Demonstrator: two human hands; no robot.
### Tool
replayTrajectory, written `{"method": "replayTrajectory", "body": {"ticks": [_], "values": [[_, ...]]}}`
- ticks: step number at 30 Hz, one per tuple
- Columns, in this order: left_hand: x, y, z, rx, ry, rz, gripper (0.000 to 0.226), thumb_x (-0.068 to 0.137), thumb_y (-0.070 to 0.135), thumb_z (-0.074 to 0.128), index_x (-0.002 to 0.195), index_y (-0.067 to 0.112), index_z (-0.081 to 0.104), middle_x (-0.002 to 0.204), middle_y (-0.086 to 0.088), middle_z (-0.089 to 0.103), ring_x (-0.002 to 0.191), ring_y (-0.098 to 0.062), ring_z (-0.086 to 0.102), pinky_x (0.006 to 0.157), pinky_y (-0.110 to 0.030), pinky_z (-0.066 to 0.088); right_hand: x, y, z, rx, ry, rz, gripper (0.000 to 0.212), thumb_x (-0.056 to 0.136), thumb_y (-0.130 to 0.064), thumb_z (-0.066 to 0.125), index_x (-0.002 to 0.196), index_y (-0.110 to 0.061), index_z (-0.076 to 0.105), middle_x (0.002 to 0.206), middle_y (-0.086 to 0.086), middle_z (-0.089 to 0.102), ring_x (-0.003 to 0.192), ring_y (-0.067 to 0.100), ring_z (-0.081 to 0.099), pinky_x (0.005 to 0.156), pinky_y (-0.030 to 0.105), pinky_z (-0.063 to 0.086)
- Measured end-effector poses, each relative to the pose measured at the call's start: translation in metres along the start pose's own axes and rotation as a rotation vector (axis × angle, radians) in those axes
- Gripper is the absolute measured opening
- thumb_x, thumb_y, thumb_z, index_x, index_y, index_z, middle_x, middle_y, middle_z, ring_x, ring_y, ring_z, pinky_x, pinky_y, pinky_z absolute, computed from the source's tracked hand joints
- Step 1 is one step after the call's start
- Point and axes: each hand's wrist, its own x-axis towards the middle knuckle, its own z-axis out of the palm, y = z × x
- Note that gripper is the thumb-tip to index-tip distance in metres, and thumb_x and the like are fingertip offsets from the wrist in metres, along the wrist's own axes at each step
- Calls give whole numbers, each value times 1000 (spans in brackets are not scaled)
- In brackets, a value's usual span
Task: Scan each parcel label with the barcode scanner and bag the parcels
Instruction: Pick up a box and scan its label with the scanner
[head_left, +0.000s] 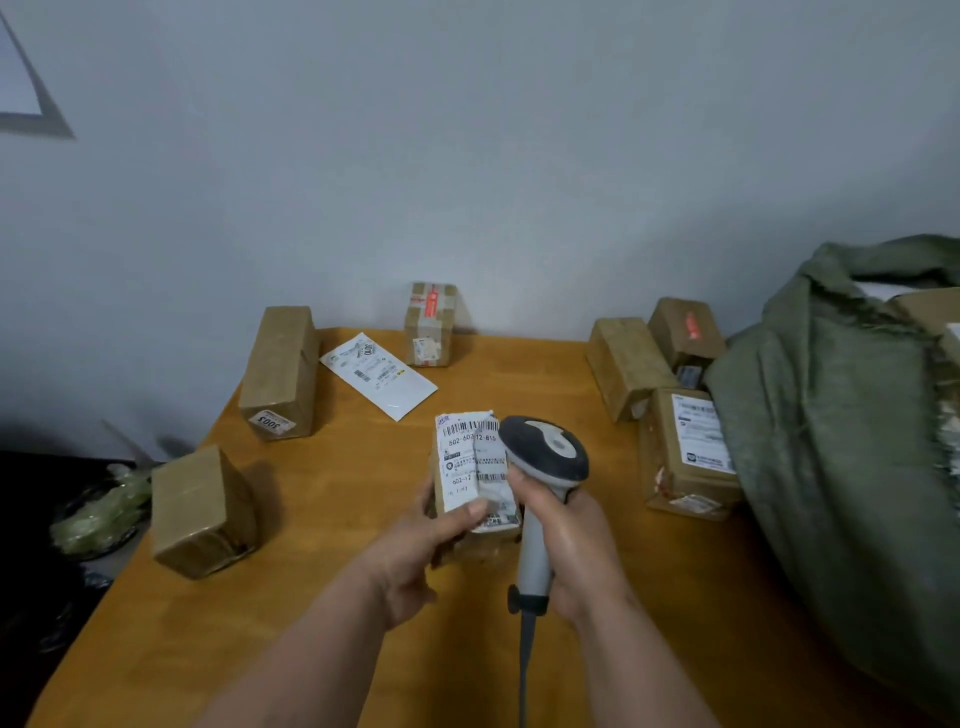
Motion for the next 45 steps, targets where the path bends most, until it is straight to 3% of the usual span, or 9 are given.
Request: {"method": "replayTrajectory", "body": {"ticks": [2,5,8,15,20,24,34,40,45], "values": [[-6,-3,10,-9,-23,30,86,51,44,90,125,42,47,99,12,77,82,-11,75,102,-65,32,-10,-6,-7,-3,-20,-22,21,89,-23,74,108,-15,75,100,4,79,95,23,75,88,48,59],[-10,-7,20,-5,5,91,92,41,44,92,123,39,51,102,8,76,84,-14,75,87,-50,48,-22,-14,-16,-9,-46,-39,17,88,-25,75,103,-18,76,97,1,79,89,19,76,76,37,58],[-12,-9,22,-35,58,149,90,40,44,91,122,36,54,102,6,77,85,-14,75,80,-40,53,-30,-20,-24,-13,-47,-45,26,84,-30,77,106,-17,76,99,2,79,92,20,75,82,41,58],[-15,-4,13,-170,140,209,74,53,25,92,118,30,58,100,4,77,84,-15,75,74,-36,56,-46,-32,-43,-53,-63,-9,64,58,-39,92,112,-14,67,92,8,70,75,21,65,67,35,52],[-18,3,2,-187,117,236,72,53,23,91,118,28,62,105,2,76,87,-16,75,73,-35,55,-61,-40,-40,-152,-202,-83,31,62,-32,84,92,-26,77,76,0,70,67,18,63,64,32,50],[-24,8,-9,-223,112,246,75,48,26,88,118,28,62,105,1,76,86,-15,75,68,-33,56,-70,-42,-31,-244,-221,-100,46,59,-37,85,100,-19,75,77,-1,70,69,18,63,66,33,50],[-44,19,-22,-237,53,291,77,48,17,88,119,25,60,101,-3,77,80,-20,76,56,-27,57,-90,-44,-11,-253,-240,-85,45,61,-30,83,102,-13,73,77,1,70,66,19,62,61,31,49],[-49,17,-27,-235,55,298,95,45,18,90,133,25,53,105,-3,76,85,-21,76,57,-27,57,-96,-45,-5,-270,-225,-85,50,60,-29,83,104,-8,70,76,2,69,66,20,62,61,31,49],[-53,19,-28,-231,27,306,79,50,15,87,123,25,58,102,-2,77,82,-21,76,56,-26,57,-104,-46,-1,-252,-236,-98,42,69,-19,86,105,-7,70,75,2,68,65,19,60,58,28,48]]}}
